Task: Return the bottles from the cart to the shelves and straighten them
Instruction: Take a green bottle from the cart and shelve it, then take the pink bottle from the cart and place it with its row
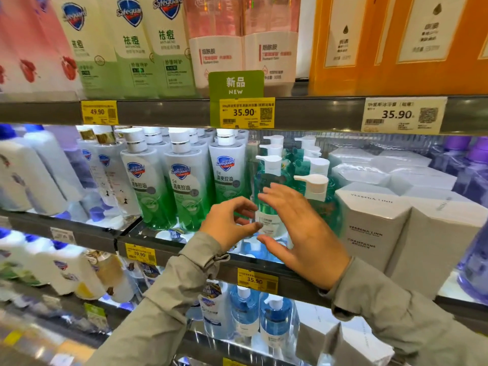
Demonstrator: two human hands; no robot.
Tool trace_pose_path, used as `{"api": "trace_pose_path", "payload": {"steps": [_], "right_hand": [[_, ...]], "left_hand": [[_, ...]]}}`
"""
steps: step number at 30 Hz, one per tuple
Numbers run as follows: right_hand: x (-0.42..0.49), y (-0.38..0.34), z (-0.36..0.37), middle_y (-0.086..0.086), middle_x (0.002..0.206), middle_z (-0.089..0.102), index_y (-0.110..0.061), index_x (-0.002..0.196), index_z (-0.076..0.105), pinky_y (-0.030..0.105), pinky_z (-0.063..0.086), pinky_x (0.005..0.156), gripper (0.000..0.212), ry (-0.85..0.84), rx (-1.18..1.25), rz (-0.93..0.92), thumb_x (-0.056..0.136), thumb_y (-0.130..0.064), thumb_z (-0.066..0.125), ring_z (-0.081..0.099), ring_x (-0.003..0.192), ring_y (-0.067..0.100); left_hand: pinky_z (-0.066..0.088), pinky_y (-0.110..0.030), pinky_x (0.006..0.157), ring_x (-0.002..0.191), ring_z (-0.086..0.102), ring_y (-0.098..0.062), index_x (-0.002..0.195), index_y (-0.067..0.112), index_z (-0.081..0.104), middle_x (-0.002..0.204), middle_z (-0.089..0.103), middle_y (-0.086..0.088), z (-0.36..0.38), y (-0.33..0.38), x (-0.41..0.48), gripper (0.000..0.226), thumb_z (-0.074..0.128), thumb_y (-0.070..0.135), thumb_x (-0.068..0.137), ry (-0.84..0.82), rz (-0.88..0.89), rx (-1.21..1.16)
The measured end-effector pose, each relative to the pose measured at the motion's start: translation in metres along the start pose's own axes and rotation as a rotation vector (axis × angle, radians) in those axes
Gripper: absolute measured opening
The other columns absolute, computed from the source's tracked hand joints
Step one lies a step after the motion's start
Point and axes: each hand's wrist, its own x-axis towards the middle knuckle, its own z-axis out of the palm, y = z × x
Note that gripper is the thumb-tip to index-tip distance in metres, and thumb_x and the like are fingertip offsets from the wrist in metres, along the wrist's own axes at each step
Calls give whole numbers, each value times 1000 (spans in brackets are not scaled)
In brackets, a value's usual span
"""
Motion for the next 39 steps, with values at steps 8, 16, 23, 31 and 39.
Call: {"api": "trace_pose_path", "payload": {"steps": [8,16,23,31,39], "right_hand": [[0,3,32,8,131,51,-12,134,43,11,20,110,58,-88,272,-3,84,-37,59,38,127,16],[6,-24,75,5,123,55,-13,130,48,16,34,97,60,-169,426,-14,81,-45,59,48,113,15],[0,-82,100,5,127,55,-16,133,48,34,43,96,62,-306,515,-68,79,-42,63,51,114,23],[-30,-189,119,10,127,53,-9,131,49,27,37,97,62,-437,678,-262,79,-38,66,47,115,19],[-86,-301,129,4,123,53,-12,131,49,34,42,98,60,-666,838,-434,80,-40,65,52,113,21]], "left_hand": [[51,-13,67,74,64,-16,99,16,65,90,67,-3,-17,-17,-21,29,80,14,74,91,-99,68],[55,-27,77,79,64,-21,101,10,65,94,67,-9,-52,-31,-85,30,79,11,74,232,-251,76],[56,-28,75,76,65,-23,93,24,63,87,66,1,-86,-50,-172,28,81,16,73,362,-388,130],[50,-10,63,62,60,-4,93,15,64,81,65,-1,-110,-34,-336,28,80,6,72,612,-603,102],[49,-9,65,66,58,-11,93,17,62,79,60,7,-105,-5,-497,29,80,9,71,798,-814,126]]}}
